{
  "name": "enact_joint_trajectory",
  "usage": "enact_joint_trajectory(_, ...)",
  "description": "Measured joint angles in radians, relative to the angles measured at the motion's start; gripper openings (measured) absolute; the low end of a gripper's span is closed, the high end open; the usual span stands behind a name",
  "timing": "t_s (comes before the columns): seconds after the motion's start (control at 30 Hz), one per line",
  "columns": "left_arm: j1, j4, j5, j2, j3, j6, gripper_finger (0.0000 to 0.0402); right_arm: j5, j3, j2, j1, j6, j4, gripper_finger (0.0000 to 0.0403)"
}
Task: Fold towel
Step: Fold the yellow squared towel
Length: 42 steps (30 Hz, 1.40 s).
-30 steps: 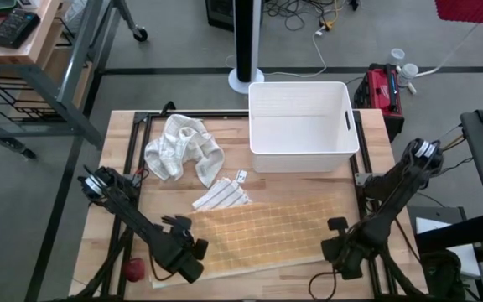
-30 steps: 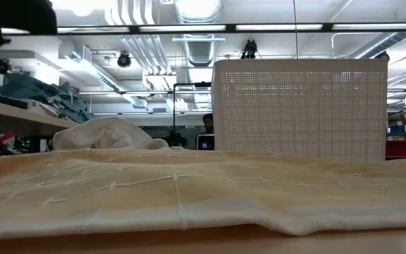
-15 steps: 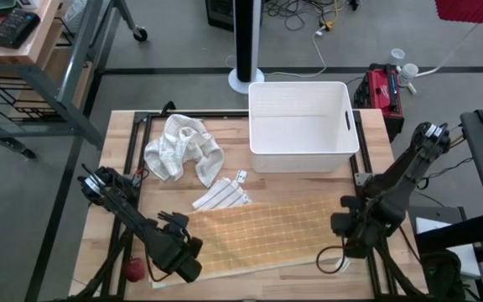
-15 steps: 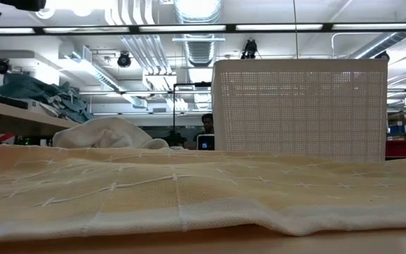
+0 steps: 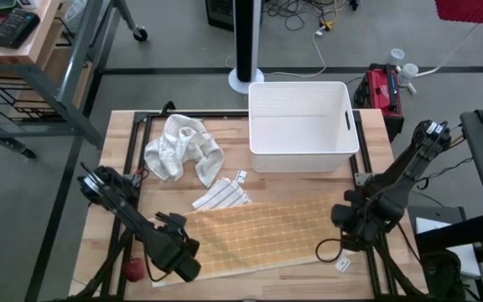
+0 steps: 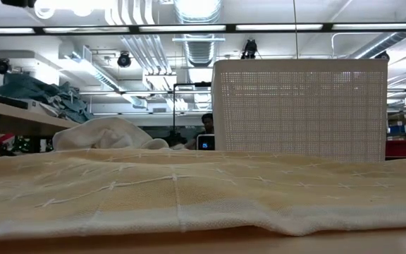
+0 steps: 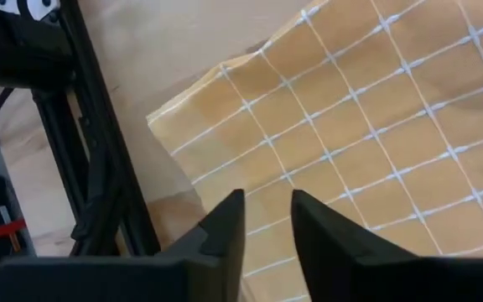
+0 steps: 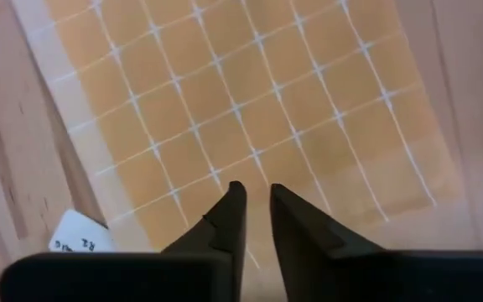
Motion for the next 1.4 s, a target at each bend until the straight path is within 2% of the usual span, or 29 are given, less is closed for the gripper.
enact_joint_trajectory(0.13, 0.000, 0.056, -0.025, -0.019, 0.000, 0.000, 0.0130, 0.063, -0.001, 0.000, 0.000, 0.073, 0.007, 0.0090)
enact_joint_trajectory(0.2, 0.001, 0.134, -0.114, -0.023, 0.000, 0.000, 0.0142, 0.087, -0.001, 0.000, -0.001, 0.107, 0.004, 0.0110)
enact_joint_trajectory(0.3, 0.004, 0.293, -0.315, -0.021, 0.000, 0.044, 0.0151, 0.094, -0.005, 0.000, -0.015, 0.200, -0.010, 0.0137)
enact_joint_trajectory(0.43, 0.028, 0.499, -0.456, -0.003, 0.000, 0.162, 0.0148, 0.048, -0.009, 0.000, -0.038, 0.327, -0.084, 0.0165)
enact_joint_trajectory(0.6, 0.089, 0.684, -0.600, 0.039, 0.000, 0.334, 0.0126, -0.037, -0.051, 0.000, -0.057, 0.371, -0.104, 0.0180)
enact_joint_trajectory(0.87, 0.235, 0.916, -0.626, 0.099, -0.001, 0.647, 0.0086, -0.232, -0.158, 0.044, -0.067, 0.400, -0.007, 0.0165)
enact_joint_trajectory(1.13, 0.304, 1.194, -0.653, 0.099, -0.001, 0.945, 0.0080, -0.239, -0.174, 0.137, -0.078, 0.331, 0.177, 0.0137)
enact_joint_trajectory(1.4, 0.308, 1.205, -0.658, 0.099, -0.002, 0.968, 0.0078, -0.242, -0.171, 0.248, -0.120, 0.197, 0.429, 0.0110)
